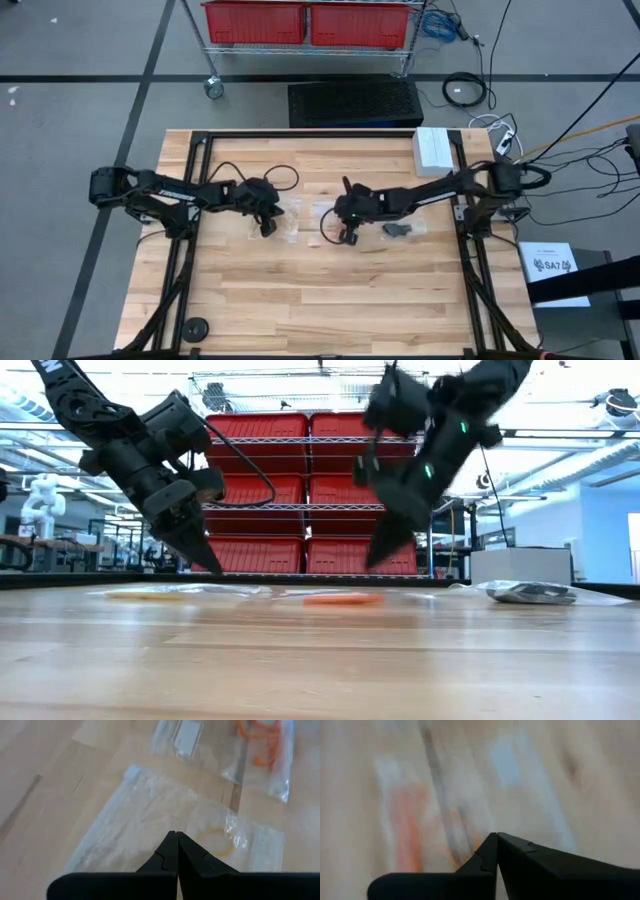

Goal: Sort rubber bands
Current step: Adjust the transparent zip bags, then return to Home Position

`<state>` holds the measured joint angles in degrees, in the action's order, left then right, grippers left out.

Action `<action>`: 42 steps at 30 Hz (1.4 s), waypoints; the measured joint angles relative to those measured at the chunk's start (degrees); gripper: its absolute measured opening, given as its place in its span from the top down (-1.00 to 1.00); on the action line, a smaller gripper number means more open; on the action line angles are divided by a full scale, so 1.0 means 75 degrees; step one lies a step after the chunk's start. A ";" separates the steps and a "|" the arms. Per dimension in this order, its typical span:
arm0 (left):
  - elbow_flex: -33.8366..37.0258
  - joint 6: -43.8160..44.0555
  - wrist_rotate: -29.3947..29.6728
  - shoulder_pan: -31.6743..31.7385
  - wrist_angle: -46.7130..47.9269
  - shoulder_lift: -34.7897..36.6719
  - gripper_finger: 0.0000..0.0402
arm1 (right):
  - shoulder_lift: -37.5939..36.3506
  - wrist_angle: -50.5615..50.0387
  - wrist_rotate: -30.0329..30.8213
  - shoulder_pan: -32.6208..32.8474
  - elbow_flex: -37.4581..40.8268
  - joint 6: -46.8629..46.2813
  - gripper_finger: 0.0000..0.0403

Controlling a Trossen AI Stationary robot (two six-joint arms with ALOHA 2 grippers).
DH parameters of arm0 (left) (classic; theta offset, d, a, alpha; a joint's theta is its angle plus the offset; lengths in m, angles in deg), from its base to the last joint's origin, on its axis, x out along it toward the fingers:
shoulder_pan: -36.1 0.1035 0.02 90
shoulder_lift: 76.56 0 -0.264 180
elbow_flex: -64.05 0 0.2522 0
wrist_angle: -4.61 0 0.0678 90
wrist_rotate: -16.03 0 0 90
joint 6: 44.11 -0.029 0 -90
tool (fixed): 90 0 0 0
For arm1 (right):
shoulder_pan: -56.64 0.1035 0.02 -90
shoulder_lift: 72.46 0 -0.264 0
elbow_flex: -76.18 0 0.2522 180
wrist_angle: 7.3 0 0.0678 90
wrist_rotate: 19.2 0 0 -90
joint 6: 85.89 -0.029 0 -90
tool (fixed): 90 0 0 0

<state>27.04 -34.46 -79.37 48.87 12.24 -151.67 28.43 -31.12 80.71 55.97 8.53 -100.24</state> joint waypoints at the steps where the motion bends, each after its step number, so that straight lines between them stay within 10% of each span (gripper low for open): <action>1: 0.0000 0.0014 0.0000 0.0000 -0.0035 0.0000 1.00 | -0.0135 0.0007 0.0011 0.0000 -0.0114 0.0063 1.00; 7: -0.0003 0.0052 0.0001 0.0006 -0.0167 -0.0001 1.00 | -0.1205 -0.1170 0.0463 -0.0017 -0.0487 0.0105 0.99; 16: -0.0003 -0.0068 0.0000 0.0000 -0.0163 -0.0003 1.00 | -0.2251 -0.4301 0.1068 0.0288 0.1142 -0.3398 1.00; 34: -0.0003 0.0073 0.0000 0.0000 -0.0422 0.0056 1.00 | -0.2676 -0.3240 0.0873 0.1522 0.2376 -0.7660 1.00; 42: -0.0003 0.0067 -0.0018 0.0000 -0.0463 0.0899 1.00 | -0.3918 -0.3297 0.2298 0.1995 0.2281 -0.6424 1.00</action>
<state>27.02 -33.96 -79.51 48.87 8.77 -144.93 -0.96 -55.84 97.95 70.93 25.64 -148.41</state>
